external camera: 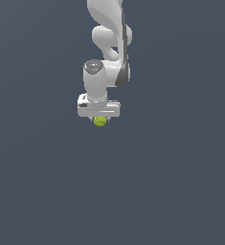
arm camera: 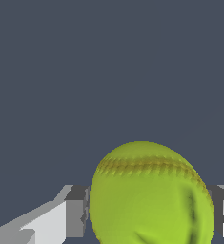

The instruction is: Pick up the object and move it to a goal position.

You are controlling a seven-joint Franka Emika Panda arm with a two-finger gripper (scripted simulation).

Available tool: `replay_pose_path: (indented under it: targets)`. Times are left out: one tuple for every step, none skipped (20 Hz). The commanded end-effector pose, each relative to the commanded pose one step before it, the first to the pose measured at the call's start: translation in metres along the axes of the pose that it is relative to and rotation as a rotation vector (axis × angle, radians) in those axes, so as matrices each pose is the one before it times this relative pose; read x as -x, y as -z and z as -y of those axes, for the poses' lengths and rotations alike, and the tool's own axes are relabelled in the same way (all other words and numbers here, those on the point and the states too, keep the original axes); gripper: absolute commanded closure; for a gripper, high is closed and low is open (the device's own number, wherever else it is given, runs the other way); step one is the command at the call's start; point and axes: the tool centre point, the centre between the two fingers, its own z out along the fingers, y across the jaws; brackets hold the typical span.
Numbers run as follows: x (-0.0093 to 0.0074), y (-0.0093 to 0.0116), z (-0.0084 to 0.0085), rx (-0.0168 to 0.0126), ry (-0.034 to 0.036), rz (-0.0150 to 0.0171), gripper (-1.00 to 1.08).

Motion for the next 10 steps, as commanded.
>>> replay_pose_path:
  targets:
    - [0.0023, 0.01602, 0.0066, 0.00058, 0.00006, -0.00094, 1.08]
    - [0.00078, 0.00528, 0.0022, 0.0, 0.0, 0.0, 1.08]
    - [0.0007, 0.00484, 0.00201, 0.0, 0.0, 0.0, 1.08]
    - [0.00062, 0.00439, 0.00181, 0.0, 0.0, 0.0, 1.08]
    - [0.00053, 0.00393, 0.00162, 0.0, 0.0, 0.0, 1.08]
    - [0.00044, 0.00347, 0.00143, 0.0, 0.0, 0.0, 1.08]
    - [0.00034, 0.003, 0.00124, 0.0, 0.0, 0.0, 1.08]
    - [0.00023, 0.00253, 0.00106, 0.0, 0.0, 0.0, 1.08]
    - [0.00012, 0.00206, 0.00087, 0.0, 0.0, 0.0, 1.08]
    - [0.00001, 0.00158, 0.00068, 0.0, 0.0, 0.0, 1.08]
